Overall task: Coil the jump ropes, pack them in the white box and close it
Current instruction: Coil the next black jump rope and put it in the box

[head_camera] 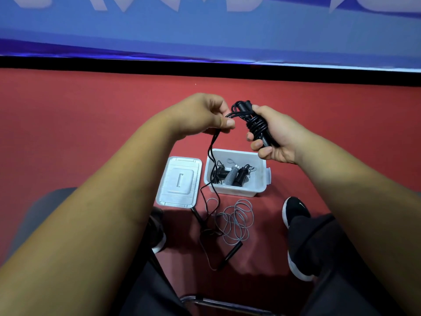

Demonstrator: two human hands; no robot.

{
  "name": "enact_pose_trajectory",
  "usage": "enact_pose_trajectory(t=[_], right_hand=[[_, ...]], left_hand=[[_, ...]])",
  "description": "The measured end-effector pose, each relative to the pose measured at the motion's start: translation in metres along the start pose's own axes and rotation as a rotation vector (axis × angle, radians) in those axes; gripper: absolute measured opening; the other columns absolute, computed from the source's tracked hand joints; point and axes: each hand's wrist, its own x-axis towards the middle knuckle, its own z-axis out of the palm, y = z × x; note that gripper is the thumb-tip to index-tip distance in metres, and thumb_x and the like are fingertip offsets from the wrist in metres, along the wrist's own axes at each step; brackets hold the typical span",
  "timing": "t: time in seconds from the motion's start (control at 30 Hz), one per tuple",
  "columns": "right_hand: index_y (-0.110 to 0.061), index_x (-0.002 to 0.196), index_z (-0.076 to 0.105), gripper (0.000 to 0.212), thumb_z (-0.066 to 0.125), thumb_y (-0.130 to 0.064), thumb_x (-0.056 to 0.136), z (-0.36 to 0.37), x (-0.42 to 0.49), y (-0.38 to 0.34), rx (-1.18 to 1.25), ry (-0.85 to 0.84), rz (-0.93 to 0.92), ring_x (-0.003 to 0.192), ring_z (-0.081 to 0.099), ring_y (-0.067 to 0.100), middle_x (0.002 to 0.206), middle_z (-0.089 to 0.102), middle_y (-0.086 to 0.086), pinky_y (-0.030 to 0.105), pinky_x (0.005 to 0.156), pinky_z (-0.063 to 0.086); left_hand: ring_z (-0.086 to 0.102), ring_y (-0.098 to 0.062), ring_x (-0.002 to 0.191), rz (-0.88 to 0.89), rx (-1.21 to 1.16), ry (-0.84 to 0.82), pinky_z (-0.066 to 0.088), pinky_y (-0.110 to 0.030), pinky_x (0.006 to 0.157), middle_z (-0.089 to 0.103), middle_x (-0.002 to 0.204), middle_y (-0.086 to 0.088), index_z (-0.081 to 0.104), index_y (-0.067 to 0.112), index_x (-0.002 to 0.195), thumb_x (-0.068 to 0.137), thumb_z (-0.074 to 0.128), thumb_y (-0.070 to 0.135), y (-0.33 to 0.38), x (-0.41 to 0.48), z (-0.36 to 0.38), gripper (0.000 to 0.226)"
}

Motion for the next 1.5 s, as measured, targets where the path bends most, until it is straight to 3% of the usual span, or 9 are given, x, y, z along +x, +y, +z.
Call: enact_pose_trajectory(t=[0.17,0.3,0.43,0.63,0.77,0.83,1.07,1.3,1.5], right_hand=[[-0.019,0.096,0.054,0.043,0.057,-0.062,0.099,-0.001,0.000,-0.001,0.024,0.023,-0.008,0.052,0.041,0.011,0.073,0.057,0.002,0.016,0.037,0.022],[-0.020,0.100,0.055,0.045,0.062,-0.064,0.096,0.006,-0.005,0.000,0.012,-0.032,-0.052,0.052,0.041,0.012,0.075,0.057,0.004,0.018,0.037,0.023],[-0.021,0.102,0.053,0.034,0.062,-0.054,0.099,0.009,-0.008,0.001,0.019,-0.076,-0.084,0.052,0.039,0.015,0.076,0.056,0.005,0.020,0.040,0.021],[-0.020,0.092,0.051,0.029,0.055,-0.048,0.101,0.008,-0.008,-0.004,0.086,-0.082,-0.078,0.051,0.036,0.012,0.073,0.053,0.002,0.019,0.037,0.021],[-0.019,0.097,0.055,0.030,0.054,-0.049,0.101,0.002,-0.006,-0.007,0.137,-0.010,-0.057,0.051,0.036,0.011,0.071,0.052,0.000,0.019,0.037,0.021],[-0.017,0.100,0.058,0.032,0.053,-0.049,0.102,0.001,-0.005,-0.007,0.138,0.005,-0.049,0.051,0.037,0.010,0.071,0.052,0.000,0.019,0.037,0.021],[-0.014,0.099,0.060,0.038,0.052,-0.052,0.102,0.007,-0.012,-0.008,0.133,-0.134,-0.038,0.050,0.034,0.009,0.073,0.051,-0.002,0.019,0.038,0.019],[-0.016,0.094,0.060,0.036,0.051,-0.050,0.102,0.002,-0.014,-0.013,0.195,-0.114,-0.049,0.050,0.034,0.008,0.072,0.050,-0.003,0.019,0.040,0.018],[-0.017,0.088,0.057,0.034,0.051,-0.048,0.102,-0.002,-0.007,-0.011,0.261,0.008,-0.058,0.049,0.036,0.009,0.069,0.051,-0.003,0.019,0.039,0.020]], left_hand=[[0.078,-0.030,0.089,-0.074,-0.030,-0.093,0.064,-0.043,0.088,0.079,0.098,-0.018,0.067,0.001,0.108,0.086,0.079,-0.003,0.000,-0.003,0.000,0.025],[0.077,-0.021,0.074,-0.144,0.217,-0.070,0.065,-0.041,0.081,0.079,0.082,-0.010,0.070,0.001,0.100,0.081,0.089,0.013,-0.007,0.002,0.003,0.028],[0.069,-0.019,0.065,-0.192,0.220,-0.063,0.062,-0.038,0.074,0.076,0.077,-0.012,0.073,0.001,0.094,0.092,0.080,0.024,-0.011,0.004,0.008,0.024],[0.074,-0.025,0.088,-0.202,-0.065,-0.047,0.062,-0.029,0.065,0.075,0.090,-0.014,0.073,-0.001,0.111,0.101,0.067,0.013,-0.012,0.003,0.005,0.019],[0.076,-0.023,0.104,-0.182,-0.191,-0.124,0.063,-0.028,0.081,0.076,0.101,-0.012,0.074,0.007,0.119,0.101,0.060,-0.003,-0.010,-0.001,-0.005,0.025],[0.077,-0.021,0.098,-0.186,-0.151,-0.142,0.063,-0.029,0.078,0.076,0.098,-0.010,0.075,0.008,0.117,0.098,0.063,-0.006,-0.011,-0.002,-0.006,0.027],[0.070,-0.029,0.073,-0.150,0.142,0.152,0.063,-0.037,0.057,0.069,0.082,-0.022,0.066,-0.007,0.099,0.101,0.066,0.006,-0.003,0.006,0.009,0.013],[0.076,-0.038,0.091,-0.077,-0.149,0.131,0.063,-0.051,0.086,0.076,0.101,-0.025,0.055,0.007,0.103,0.109,0.053,0.012,0.000,0.004,0.004,0.008],[0.075,-0.031,0.105,-0.003,-0.007,-0.087,0.053,-0.053,0.103,0.080,0.101,-0.013,0.061,0.010,0.105,0.097,0.066,-0.004,-0.001,-0.001,-0.005,0.017]])
